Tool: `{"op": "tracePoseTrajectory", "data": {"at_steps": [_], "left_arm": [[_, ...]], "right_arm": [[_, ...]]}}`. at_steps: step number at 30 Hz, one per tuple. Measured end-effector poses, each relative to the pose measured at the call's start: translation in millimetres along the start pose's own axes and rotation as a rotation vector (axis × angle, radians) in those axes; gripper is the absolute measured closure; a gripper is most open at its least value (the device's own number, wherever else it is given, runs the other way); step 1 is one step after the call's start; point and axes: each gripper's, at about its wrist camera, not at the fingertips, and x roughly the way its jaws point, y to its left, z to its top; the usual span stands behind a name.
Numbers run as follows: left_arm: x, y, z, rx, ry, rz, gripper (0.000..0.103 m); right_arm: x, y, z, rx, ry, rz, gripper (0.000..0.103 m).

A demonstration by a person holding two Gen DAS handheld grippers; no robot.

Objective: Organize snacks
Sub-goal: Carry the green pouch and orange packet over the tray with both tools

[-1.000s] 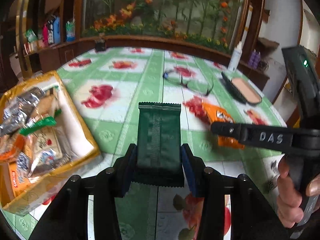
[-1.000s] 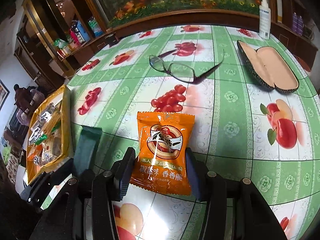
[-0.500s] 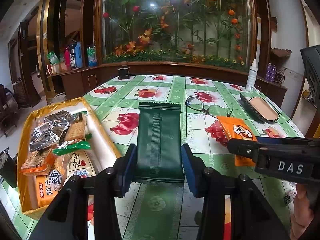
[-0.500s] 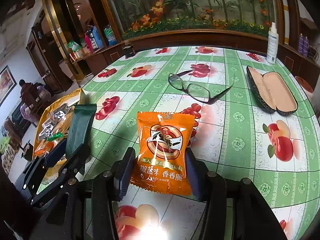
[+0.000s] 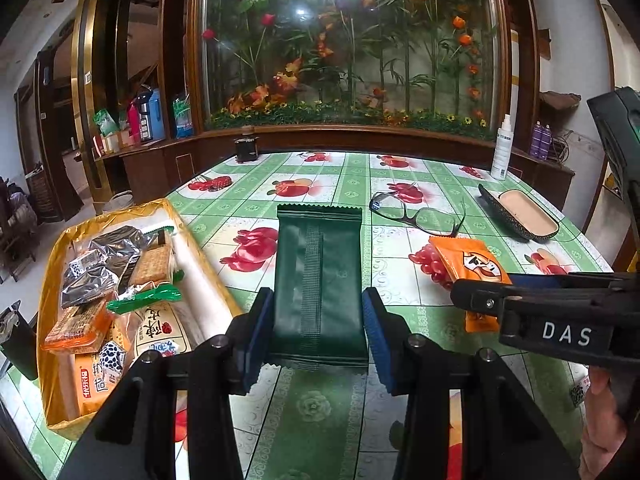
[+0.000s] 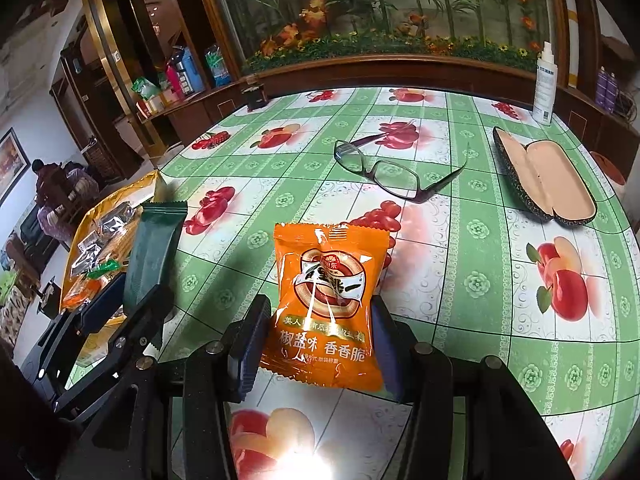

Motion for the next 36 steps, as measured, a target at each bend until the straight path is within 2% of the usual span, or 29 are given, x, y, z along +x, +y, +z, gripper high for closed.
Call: {"op": "tracePoseTrajectory", "data": {"at_steps": [20,24,36], "left_arm": [[-3.3,0.4,0.3,-0.019,-0.01,-0.012,0.059],[-6.6,3.4,-0.2,-0.039,-0.02,-0.009,0.059],[-19.0,3.6,-0.9,-0.031,-0.014,-0.002,0.059]], "right_arm": [[1.3,0.2,0.0,0.001,-0.003,-0.009,0.05],[-0.8,10.5,-2.7,-0.036,-0.018,-0.033,0.05],[-3.6,17.1,-5.8,-0.041,-0.009,0.002,0.05]]}}
